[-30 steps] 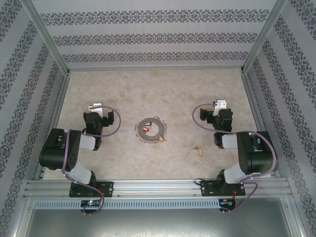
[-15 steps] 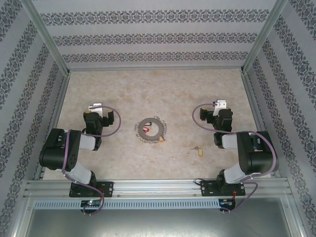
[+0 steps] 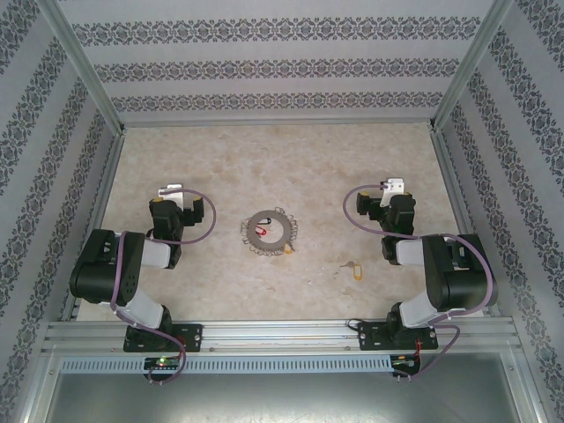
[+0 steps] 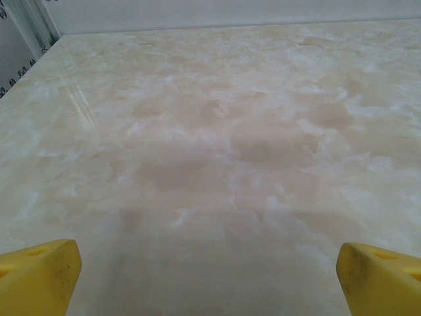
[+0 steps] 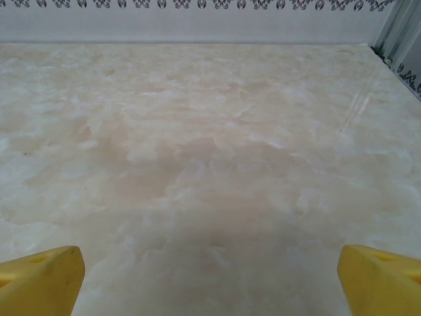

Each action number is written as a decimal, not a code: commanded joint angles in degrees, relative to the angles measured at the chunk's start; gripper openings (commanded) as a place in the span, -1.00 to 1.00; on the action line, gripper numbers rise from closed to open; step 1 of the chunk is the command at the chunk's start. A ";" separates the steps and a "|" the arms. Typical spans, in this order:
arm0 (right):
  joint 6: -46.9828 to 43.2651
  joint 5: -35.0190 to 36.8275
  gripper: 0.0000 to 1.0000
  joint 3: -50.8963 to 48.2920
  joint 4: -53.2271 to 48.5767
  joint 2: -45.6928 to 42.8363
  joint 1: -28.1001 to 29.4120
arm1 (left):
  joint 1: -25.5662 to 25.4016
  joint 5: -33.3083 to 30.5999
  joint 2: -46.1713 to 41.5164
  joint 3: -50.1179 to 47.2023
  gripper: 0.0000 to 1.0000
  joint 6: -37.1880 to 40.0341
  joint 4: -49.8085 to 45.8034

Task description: Put the keys on the keyring

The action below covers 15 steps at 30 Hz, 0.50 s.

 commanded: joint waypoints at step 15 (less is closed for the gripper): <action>10.85 -1.03 0.96 20.09 -58.83 -26.36 7.81 | -1.90 12.37 -28.37 21.25 1.00 -17.02 -60.46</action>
